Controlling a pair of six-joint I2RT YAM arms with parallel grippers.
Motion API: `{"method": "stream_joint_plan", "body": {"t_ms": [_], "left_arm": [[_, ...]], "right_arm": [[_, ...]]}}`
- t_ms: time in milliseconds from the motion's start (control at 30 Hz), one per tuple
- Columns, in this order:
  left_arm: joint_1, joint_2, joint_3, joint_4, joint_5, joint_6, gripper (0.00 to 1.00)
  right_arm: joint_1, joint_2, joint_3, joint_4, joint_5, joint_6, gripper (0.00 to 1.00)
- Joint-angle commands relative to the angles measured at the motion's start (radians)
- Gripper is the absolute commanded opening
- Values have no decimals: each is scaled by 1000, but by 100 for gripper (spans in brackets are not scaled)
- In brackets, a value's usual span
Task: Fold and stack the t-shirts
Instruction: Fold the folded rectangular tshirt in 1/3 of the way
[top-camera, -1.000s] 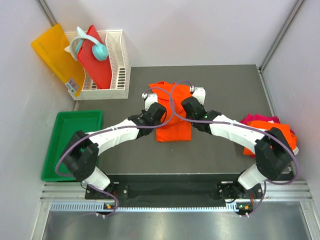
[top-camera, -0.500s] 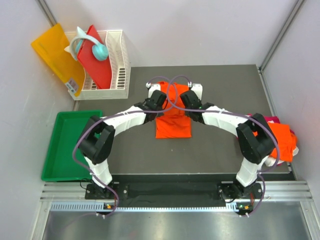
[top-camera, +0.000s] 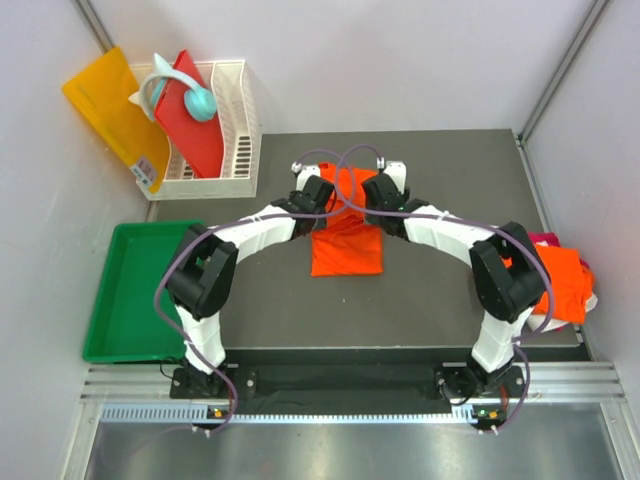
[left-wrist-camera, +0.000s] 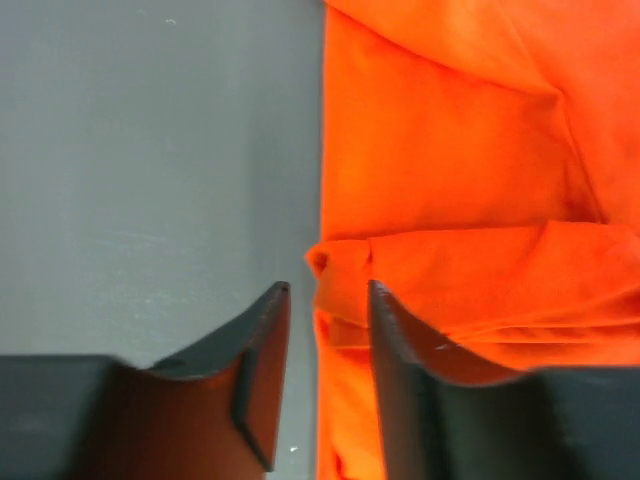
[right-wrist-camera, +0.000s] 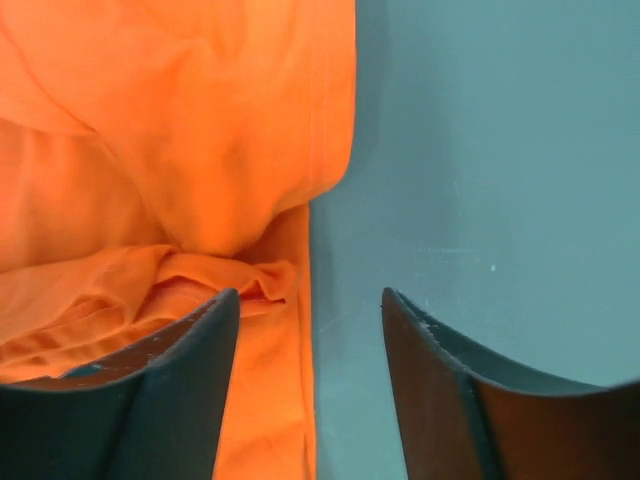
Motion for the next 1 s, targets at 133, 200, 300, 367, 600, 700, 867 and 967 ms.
{"method": "stream_joint_plan", "body": {"t_ms": [133, 200, 300, 367, 600, 700, 867, 967], "left_arm": [[-1, -182, -4, -21, 1, -28, 59], [-5, -209, -31, -15, 49, -71, 53], [-31, -239, -131, 53, 115, -129, 15], [-70, -246, -209, 82, 123, -161, 0], [-148, -251, -384, 200, 181, -270, 0], [-148, -251, -407, 225, 193, -289, 0], [-148, -240, -404, 225, 215, -292, 0], [-148, -234, -406, 223, 224, -292, 0]], "right_arm": [[55, -209, -23, 11, -3, -23, 55], [76, -221, -69, 26, -29, 1, 22], [104, -206, -125, 48, -82, 49, 0], [124, -194, -144, 72, -101, 64, 0], [139, -109, -133, 117, -198, 109, 0], [138, -56, -91, 126, -213, 113, 0], [124, 20, -17, 132, -219, 117, 0], [112, 64, 40, 120, -218, 114, 0]]}}
